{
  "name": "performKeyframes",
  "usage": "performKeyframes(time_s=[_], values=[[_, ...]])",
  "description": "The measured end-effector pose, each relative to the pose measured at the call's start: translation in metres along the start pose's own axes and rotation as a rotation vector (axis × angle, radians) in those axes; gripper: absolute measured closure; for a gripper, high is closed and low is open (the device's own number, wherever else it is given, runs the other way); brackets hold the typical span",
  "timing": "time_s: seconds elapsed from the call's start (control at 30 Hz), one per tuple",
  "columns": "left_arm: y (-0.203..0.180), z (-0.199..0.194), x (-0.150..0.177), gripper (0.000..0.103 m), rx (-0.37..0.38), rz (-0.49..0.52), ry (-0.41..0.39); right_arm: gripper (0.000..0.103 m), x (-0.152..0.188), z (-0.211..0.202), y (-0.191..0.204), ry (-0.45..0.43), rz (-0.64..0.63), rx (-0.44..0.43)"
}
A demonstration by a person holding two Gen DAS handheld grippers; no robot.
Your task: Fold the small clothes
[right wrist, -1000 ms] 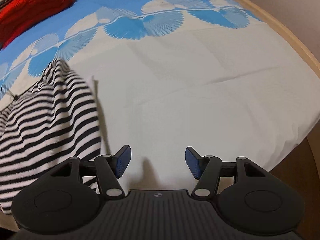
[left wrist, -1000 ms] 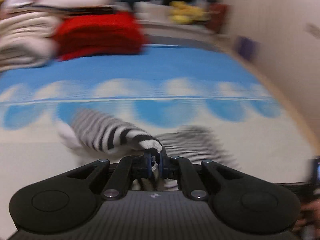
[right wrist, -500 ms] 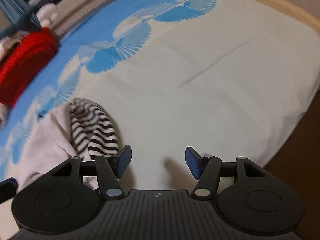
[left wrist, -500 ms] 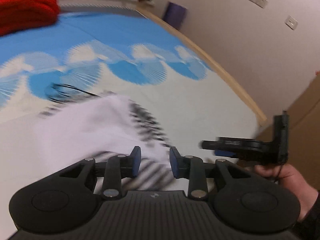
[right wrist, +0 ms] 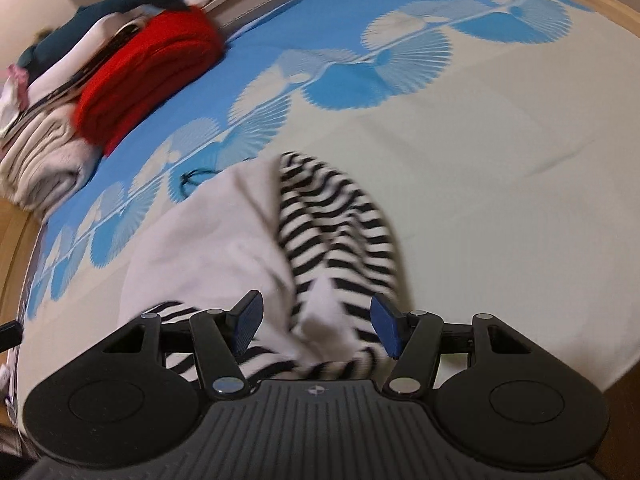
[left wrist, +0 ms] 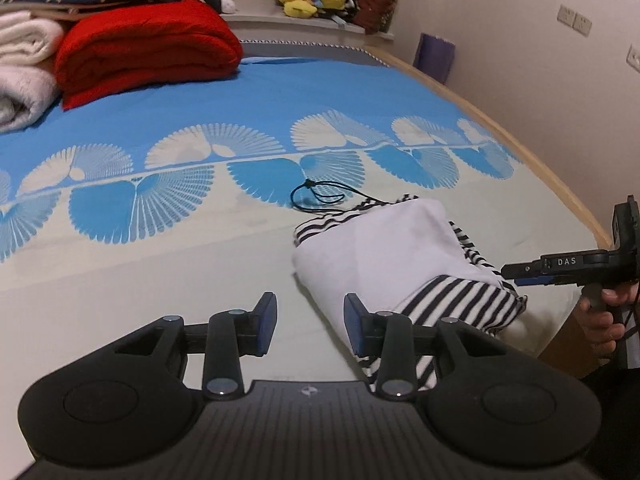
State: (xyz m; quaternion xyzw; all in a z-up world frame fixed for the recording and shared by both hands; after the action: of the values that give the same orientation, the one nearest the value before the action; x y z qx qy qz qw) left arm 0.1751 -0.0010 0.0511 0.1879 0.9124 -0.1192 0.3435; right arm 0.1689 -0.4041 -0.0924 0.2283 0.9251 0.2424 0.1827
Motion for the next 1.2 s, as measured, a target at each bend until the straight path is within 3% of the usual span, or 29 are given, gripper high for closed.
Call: performKeyframes(time_s=[0.07, 0.13, 0.23, 0.3, 0.37, 0.4, 0.47, 0.53, 0.7, 0.77, 0.87, 0.93, 1.0, 1.1, 1.17, 1.2], values=[[0.010, 0.006, 0.016, 0.062, -0.009, -0.012, -0.013, 0.042, 0.004, 0.007, 0.007, 0.027, -0.022, -0.002], [0.009, 0.018, 0.022, 0.064, -0.076, 0.021, 0.059, 0.041, 0.009, 0.014, 0.011, 0.056, -0.039, -0.009], [0.002, 0.019, 0.011, 0.061, -0.051, 0.052, 0.008, 0.042, 0.013, 0.023, 0.018, 0.082, -0.063, -0.002], [-0.002, 0.022, 0.009, 0.060, -0.037, 0.066, 0.005, 0.052, 0.016, 0.027, 0.021, 0.094, -0.080, -0.001], [-0.007, 0.027, 0.010, 0.060, -0.022, 0.078, 0.024, 0.070, 0.018, 0.026, 0.027, 0.094, -0.095, -0.025], [-0.011, 0.030, 0.011, 0.060, -0.009, 0.084, 0.034, 0.073, 0.019, 0.023, 0.029, 0.084, -0.109, -0.031], [-0.018, 0.033, 0.009, 0.058, 0.017, 0.103, 0.025, 0.092, 0.021, 0.015, 0.032, 0.066, -0.126, -0.058], [-0.024, 0.034, 0.009, 0.054, 0.037, 0.111, 0.015, 0.094, 0.015, 0.001, 0.029, 0.024, -0.089, -0.116], [-0.040, 0.039, 0.007, 0.054, 0.105, 0.104, -0.015, 0.098, -0.008, -0.074, 0.001, -0.164, 0.131, -0.381], [-0.053, 0.038, 0.005, 0.054, 0.157, 0.124, -0.040, 0.103, -0.007, -0.089, -0.014, -0.185, 0.144, -0.372], [-0.075, 0.042, 0.008, 0.052, 0.214, 0.179, -0.040, 0.103, 0.005, -0.070, -0.043, -0.064, 0.182, -0.245], [-0.088, 0.051, 0.014, 0.052, 0.226, 0.228, -0.009, 0.103, 0.014, -0.055, -0.047, -0.001, 0.134, -0.155], [-0.097, 0.060, 0.020, 0.052, 0.208, 0.272, 0.016, 0.102, 0.018, -0.048, -0.043, 0.013, 0.080, -0.111], [-0.101, 0.068, 0.022, 0.052, 0.195, 0.277, 0.030, 0.095, 0.011, -0.050, -0.037, -0.023, 0.080, -0.116], [-0.097, 0.069, 0.023, 0.052, 0.184, 0.258, 0.032, 0.053, 0.005, -0.049, -0.038, -0.047, 0.123, -0.108], [-0.095, 0.070, 0.023, 0.052, 0.176, 0.248, 0.034, 0.042, 0.003, -0.047, -0.039, -0.058, 0.137, -0.097]])
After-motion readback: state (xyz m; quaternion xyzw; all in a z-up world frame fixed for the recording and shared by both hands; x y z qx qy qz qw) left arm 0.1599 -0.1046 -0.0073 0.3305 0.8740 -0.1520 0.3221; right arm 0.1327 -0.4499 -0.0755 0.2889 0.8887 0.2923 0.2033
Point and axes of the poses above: each gripper's, at about its wrist camera, not at the fingertips, and z roughly the way its jaws point, y to its left, x to its underside, the point moved 6 cm from there along z, roughly the way its jaws point, and after that the axes turned 7 degrees about z, right-handed, at the moved point
